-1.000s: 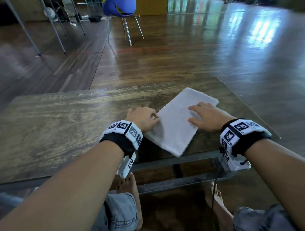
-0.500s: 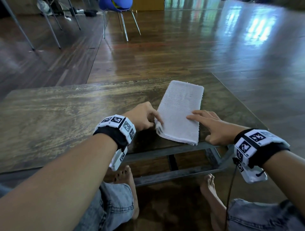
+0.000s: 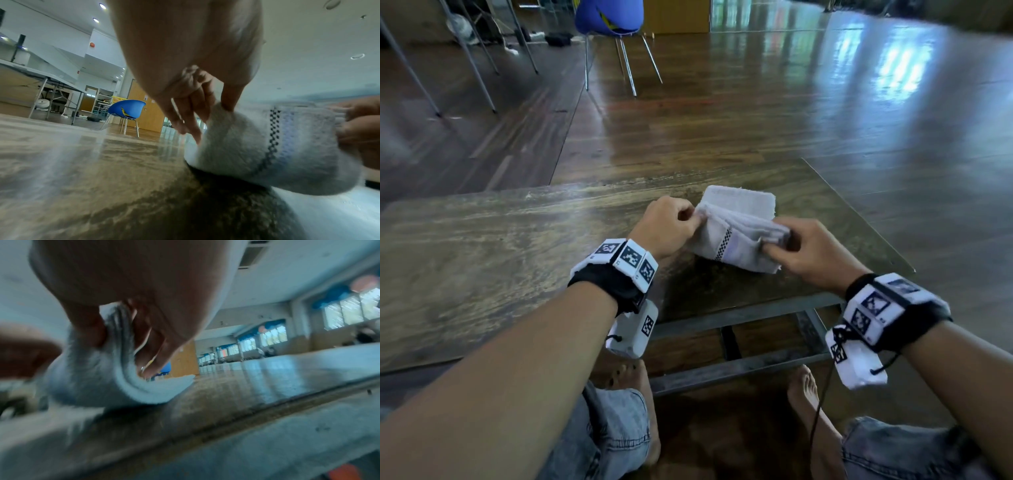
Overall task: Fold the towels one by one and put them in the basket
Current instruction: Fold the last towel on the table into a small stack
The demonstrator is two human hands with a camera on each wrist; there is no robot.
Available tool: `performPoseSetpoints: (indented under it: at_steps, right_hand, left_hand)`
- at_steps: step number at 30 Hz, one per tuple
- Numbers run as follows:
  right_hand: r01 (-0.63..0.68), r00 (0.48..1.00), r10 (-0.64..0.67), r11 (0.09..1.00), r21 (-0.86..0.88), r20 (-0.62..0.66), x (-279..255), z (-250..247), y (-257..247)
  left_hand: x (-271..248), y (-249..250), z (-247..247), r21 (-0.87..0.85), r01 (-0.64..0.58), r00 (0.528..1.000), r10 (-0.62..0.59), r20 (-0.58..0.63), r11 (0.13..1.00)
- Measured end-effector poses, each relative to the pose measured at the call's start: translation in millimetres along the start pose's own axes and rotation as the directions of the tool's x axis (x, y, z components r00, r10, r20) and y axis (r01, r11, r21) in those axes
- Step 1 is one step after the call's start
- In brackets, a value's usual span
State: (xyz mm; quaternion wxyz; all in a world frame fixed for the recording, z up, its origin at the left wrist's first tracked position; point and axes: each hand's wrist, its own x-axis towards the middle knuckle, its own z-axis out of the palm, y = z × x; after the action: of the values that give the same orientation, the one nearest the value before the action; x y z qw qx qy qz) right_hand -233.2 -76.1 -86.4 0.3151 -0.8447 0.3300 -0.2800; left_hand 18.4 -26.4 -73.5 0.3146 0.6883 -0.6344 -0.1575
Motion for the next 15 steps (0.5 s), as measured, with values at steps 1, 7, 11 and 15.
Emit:
performPoseSetpoints:
  at_steps: [1,7,11,15]
  right_hand:
    - [-0.083,0.996,0.079,0.988,0.133,0.031,3.7,-6.2,-0.7]
    - [-0.527,0.839,0.448,0.811,0.255,0.308,12.8,-5.2,10.1]
    - [-0.477,0.875,0.481,0.836,0.270,0.058,39.2,4.2,16.6]
    - [-0.482,0.856,0.504,0.859,0.171,-0.120,75.4,12.8,24.9]
  left_hand:
    - [0.4,-0.2,-2.9,0.005,0.064,0.995,-0.064,0.076,0.998]
    - [0.1,1.7,-8.7,0.049,0.440,0.801,-0.416,0.429,0.897]
    - [14.7,-0.1,4.1,0.009,0.373,0.916,-0.370,0.154,0.928]
    - [33.5,1.0,14.8,-0.068,0.367,0.929,-0.370,-0.025,0.928]
